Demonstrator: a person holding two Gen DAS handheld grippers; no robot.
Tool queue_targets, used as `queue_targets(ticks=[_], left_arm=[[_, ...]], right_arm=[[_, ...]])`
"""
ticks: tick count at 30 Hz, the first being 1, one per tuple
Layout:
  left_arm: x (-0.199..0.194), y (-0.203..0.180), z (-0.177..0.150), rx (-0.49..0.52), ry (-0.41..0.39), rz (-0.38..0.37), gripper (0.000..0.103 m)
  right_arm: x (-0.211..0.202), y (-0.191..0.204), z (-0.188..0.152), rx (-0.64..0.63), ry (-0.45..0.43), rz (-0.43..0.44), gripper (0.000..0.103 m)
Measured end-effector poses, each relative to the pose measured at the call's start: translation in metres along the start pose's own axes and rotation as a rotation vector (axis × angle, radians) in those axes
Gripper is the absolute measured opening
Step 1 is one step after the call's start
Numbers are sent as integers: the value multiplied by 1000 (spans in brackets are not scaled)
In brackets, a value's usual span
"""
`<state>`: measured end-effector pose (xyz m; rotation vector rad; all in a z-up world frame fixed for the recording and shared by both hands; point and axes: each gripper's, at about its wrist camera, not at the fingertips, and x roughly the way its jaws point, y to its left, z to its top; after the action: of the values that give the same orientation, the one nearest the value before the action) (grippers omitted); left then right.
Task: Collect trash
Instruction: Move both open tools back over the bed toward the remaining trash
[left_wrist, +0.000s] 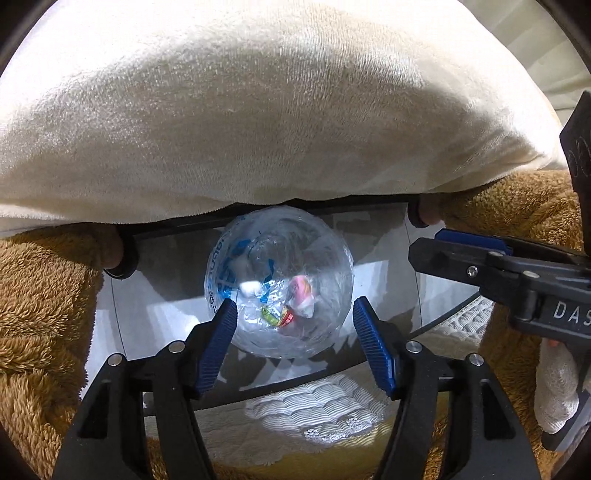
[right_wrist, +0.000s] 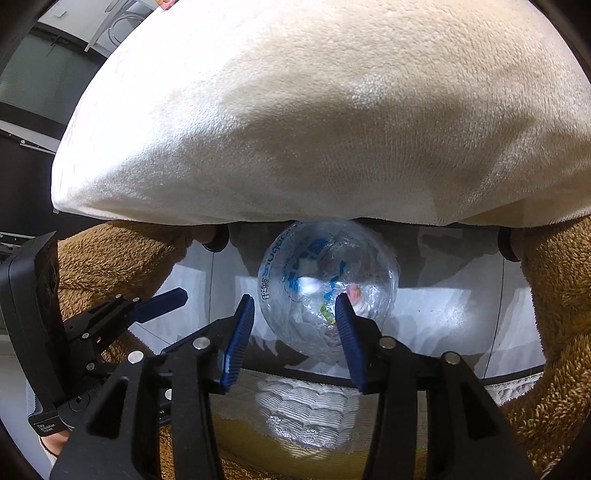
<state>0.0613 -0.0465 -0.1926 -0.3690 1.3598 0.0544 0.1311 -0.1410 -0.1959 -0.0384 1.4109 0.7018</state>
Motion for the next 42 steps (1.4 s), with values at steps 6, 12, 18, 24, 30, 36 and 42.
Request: queue_targets(ticks=[6, 12, 18, 24, 30, 36, 42], left_arm=[[-16, -1, -2, 0, -68, -34, 64], [-40, -3, -7, 34, -161, -54, 64], [-71, -5, -8, 78, -304, -85, 64], [-103, 8, -1, 72, -440, -111, 64], [-128, 15, 17, 89, -532, -115, 64], [-149, 29, 44, 85, -594, -121, 64], [-164, 49, 78, 64, -630, -112, 64]], right_arm=[[-15, 2, -4, -29, -57, 29, 46], [-43, 10, -14, -93, -168, 42, 46], [-82, 20, -24, -179, -344, 64, 46], [-117, 25, -20, -241, -501, 56, 47], [-136, 29, 7, -290, -559, 34, 55], [-136, 41, 46, -360, -568, 32, 55], [-130, 52, 85, -438, -568, 31, 61]])
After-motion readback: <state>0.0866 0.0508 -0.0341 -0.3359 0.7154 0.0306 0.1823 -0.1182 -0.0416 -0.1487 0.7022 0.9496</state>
